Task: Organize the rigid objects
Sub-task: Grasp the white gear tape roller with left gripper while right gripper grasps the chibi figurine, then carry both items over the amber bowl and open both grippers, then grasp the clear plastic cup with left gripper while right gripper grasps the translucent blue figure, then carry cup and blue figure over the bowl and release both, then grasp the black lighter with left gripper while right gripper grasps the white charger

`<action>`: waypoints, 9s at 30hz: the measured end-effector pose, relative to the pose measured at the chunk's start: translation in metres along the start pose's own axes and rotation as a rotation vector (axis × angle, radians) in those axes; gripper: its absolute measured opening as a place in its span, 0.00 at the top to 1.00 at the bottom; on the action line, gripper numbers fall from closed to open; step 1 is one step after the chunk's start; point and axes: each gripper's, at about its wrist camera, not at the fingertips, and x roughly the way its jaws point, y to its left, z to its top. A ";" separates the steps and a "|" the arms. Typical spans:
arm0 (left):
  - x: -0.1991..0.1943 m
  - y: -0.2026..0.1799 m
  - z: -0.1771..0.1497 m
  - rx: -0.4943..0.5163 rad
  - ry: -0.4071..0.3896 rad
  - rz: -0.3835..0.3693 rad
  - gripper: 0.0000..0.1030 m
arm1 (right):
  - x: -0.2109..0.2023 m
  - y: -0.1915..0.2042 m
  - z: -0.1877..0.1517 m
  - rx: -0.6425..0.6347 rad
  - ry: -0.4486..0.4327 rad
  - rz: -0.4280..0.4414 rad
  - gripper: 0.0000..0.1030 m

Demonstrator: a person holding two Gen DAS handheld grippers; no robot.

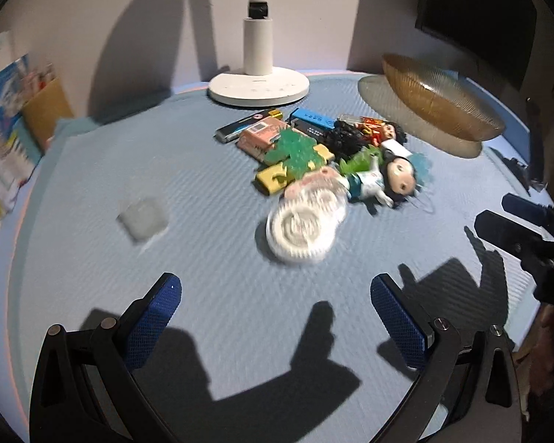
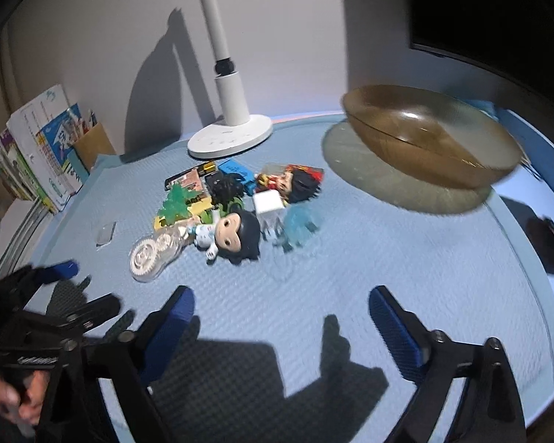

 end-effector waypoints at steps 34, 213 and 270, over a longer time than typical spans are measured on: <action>0.013 0.012 -0.012 -0.054 0.011 -0.080 0.55 | 0.048 -0.005 0.016 0.046 0.206 0.251 0.25; 0.005 -0.119 0.142 0.016 -0.183 -0.193 0.22 | -0.034 -0.194 0.094 0.177 -0.031 -0.049 0.35; 0.074 0.070 0.102 0.139 0.023 0.073 0.22 | 0.082 -0.013 0.055 0.005 0.112 0.119 0.63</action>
